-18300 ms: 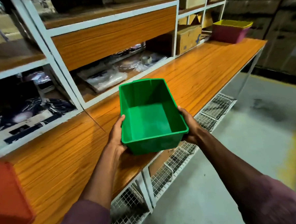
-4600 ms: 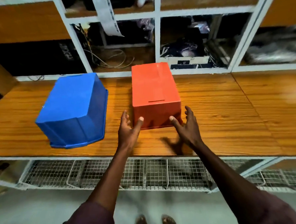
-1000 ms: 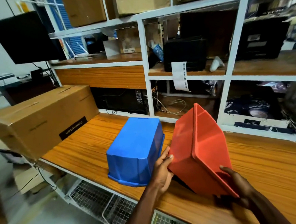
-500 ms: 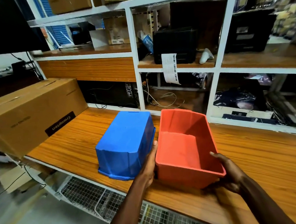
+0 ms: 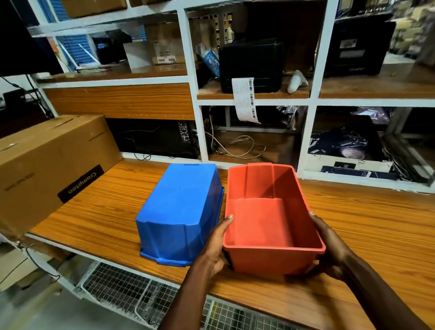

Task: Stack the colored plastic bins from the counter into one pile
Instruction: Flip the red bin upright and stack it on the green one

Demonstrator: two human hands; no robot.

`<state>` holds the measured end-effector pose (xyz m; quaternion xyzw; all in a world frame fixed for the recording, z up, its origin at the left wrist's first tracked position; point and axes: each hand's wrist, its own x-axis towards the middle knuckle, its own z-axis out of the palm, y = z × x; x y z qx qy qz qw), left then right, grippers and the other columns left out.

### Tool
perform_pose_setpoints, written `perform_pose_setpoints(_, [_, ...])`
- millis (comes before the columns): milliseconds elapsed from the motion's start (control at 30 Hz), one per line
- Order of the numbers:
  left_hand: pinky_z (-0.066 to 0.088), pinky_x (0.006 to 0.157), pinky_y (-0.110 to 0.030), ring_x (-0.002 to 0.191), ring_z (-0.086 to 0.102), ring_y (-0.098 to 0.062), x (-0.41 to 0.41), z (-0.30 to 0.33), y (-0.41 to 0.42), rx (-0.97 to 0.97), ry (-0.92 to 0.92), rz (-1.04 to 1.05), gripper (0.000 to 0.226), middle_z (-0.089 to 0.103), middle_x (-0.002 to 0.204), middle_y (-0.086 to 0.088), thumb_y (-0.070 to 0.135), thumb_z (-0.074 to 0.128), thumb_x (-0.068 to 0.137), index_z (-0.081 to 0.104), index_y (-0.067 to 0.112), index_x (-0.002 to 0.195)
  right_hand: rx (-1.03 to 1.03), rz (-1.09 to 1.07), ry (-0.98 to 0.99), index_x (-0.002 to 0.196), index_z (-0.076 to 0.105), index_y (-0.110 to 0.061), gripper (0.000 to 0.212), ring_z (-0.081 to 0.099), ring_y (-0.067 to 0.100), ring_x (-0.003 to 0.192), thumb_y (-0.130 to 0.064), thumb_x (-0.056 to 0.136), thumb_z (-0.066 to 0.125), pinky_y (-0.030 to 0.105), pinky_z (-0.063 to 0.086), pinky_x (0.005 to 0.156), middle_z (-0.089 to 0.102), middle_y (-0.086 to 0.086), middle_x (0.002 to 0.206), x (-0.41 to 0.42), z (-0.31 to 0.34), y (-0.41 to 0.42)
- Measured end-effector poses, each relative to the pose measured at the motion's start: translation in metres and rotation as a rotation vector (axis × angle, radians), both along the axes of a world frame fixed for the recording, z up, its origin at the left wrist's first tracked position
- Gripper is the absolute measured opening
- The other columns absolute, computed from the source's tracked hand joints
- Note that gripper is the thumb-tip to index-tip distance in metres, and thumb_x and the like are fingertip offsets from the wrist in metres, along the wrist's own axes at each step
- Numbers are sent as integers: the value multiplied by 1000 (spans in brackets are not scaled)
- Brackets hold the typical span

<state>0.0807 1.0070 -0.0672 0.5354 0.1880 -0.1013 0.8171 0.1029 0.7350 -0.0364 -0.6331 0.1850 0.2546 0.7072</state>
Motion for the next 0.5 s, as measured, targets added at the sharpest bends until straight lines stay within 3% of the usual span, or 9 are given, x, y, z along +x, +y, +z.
perform_pose_setpoints(167, [44,104,-64,110,70,-32,-2,3,-1,-1,41,-8,56,76,116,-8,58,70,80,68,29,128,8,-23,-3,126,66,-44,61,66,44,110,-85,86,43,74,49,88,76,7,120,-1,3,4])
perform_pose_setpoints(367, [54,92,-55,103,71,-30,-6,8,0,-29,49,-3,48,77,113,-9,51,67,86,68,25,127,18,-33,1,121,70,-40,58,67,48,107,-81,89,44,79,50,79,79,6,113,-11,7,7])
perform_pose_setpoints(500, [54,94,-57,105,72,-29,-8,5,2,-50,33,-24,49,76,115,-9,49,69,85,68,26,128,59,-54,-20,111,74,-31,55,65,54,106,-72,96,41,76,44,95,74,16,121,-24,8,7])
